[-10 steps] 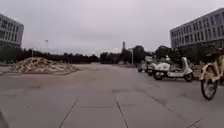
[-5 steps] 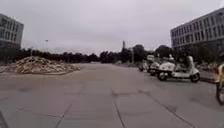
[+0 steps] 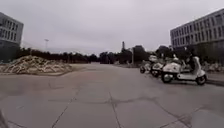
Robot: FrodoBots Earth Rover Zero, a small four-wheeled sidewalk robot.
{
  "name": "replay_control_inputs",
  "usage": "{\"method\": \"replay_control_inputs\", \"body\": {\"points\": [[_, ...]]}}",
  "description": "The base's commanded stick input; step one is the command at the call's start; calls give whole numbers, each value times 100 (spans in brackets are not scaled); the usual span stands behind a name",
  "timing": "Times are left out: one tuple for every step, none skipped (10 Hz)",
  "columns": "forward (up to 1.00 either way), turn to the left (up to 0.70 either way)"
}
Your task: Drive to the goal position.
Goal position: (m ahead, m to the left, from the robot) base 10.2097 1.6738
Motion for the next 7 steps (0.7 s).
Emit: {"method": "replay_control_inputs", "body": {"points": [[70,0],[70,0],[70,0],[70,0],[70,0],[70,0],[70,0]]}}
